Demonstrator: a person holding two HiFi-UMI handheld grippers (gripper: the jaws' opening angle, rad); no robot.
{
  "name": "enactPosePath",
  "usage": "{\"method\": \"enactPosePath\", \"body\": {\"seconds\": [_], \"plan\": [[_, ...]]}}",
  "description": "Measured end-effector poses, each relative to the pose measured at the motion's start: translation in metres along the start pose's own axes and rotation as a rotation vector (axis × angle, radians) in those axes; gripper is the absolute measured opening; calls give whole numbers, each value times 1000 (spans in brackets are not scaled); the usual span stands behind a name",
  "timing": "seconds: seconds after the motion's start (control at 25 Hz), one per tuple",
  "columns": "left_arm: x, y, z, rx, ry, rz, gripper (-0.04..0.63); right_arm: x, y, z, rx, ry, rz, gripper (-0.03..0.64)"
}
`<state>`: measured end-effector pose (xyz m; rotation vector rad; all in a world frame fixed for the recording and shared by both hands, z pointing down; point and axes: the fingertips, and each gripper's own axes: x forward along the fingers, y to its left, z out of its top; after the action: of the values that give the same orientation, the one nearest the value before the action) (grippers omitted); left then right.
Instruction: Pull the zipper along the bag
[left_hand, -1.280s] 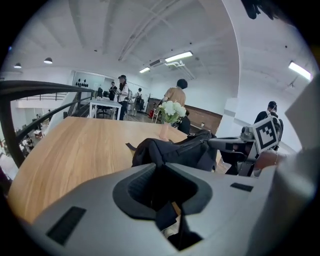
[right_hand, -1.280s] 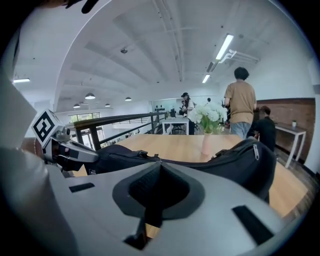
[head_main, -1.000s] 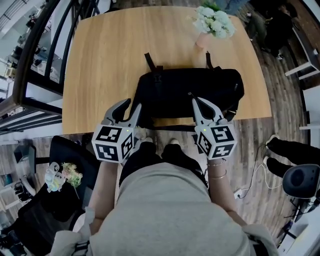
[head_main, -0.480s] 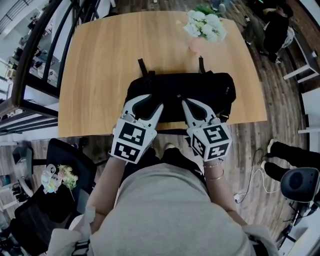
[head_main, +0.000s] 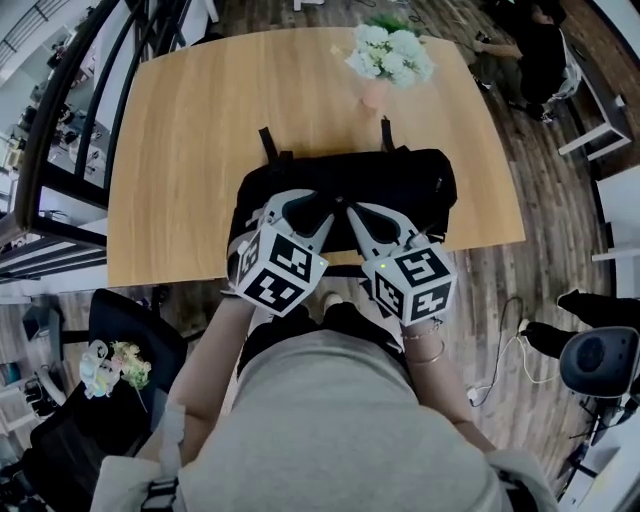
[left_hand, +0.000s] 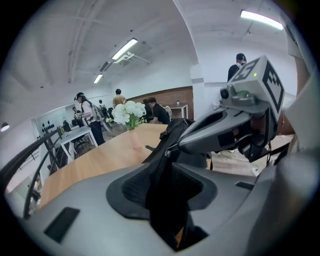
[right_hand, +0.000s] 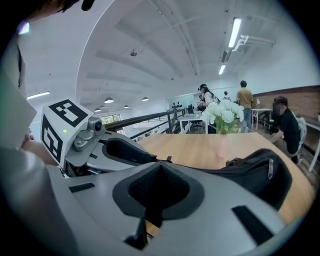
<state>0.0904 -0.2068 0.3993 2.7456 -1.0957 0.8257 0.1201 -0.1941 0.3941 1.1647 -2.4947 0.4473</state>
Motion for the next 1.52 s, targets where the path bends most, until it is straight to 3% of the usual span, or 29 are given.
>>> {"method": "enactPosePath", "body": {"seconds": [0.12,0.52,1.2,1.52], "plan": [[7,0,-1,76,41,14,140,0,-1,2,-2,-2,6,9],[10,-1,2,157,47,50,68,0,-1,5,-11,-22,-10,9],[4,8,1,93,10,85,55,-17,-47,-1,28,-67,-120,11],[3,12,0,52,-9,96,55,-26,-64,-3,59,-82,-132,12]]}}
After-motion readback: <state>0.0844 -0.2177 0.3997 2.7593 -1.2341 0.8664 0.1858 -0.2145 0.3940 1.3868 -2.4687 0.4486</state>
